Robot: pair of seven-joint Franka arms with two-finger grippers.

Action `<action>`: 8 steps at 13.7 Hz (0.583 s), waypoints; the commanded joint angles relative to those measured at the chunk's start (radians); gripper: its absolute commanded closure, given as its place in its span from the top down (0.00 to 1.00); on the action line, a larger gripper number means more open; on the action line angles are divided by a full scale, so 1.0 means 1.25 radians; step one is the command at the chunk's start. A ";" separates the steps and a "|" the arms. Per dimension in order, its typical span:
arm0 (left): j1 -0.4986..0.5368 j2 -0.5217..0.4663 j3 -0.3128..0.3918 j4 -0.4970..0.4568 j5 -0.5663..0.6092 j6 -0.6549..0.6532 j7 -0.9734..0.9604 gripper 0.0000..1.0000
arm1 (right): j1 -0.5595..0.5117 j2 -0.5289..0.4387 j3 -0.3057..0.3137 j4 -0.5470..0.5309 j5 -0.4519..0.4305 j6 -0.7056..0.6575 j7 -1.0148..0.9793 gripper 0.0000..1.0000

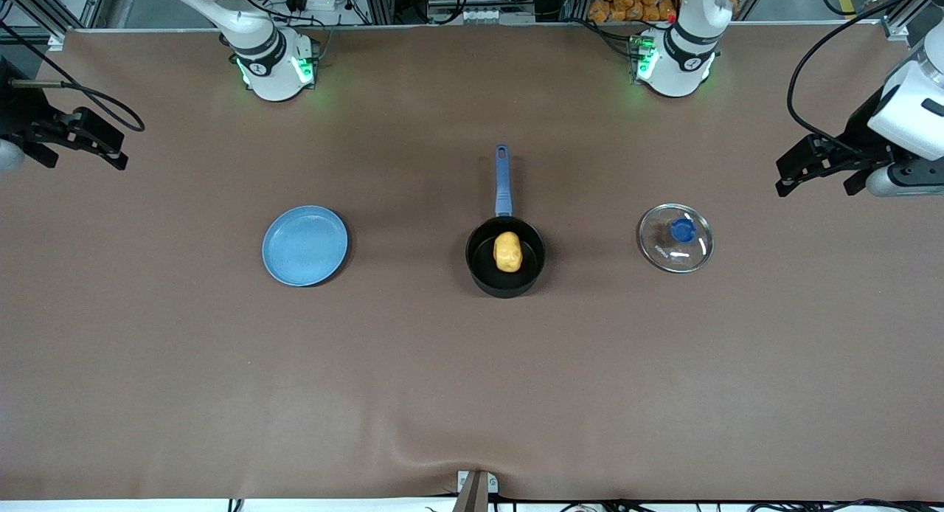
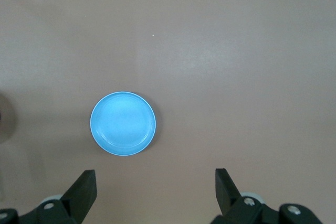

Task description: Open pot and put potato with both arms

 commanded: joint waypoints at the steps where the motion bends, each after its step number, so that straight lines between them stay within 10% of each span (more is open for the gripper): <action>1: -0.022 -0.009 0.015 0.007 0.017 -0.016 -0.005 1.00 | 0.005 -0.013 -0.006 -0.007 0.006 -0.004 -0.010 1.00; 8: -0.009 -0.009 0.010 0.007 0.015 -0.016 -0.005 1.00 | 0.001 -0.011 -0.006 -0.007 0.016 -0.004 -0.008 1.00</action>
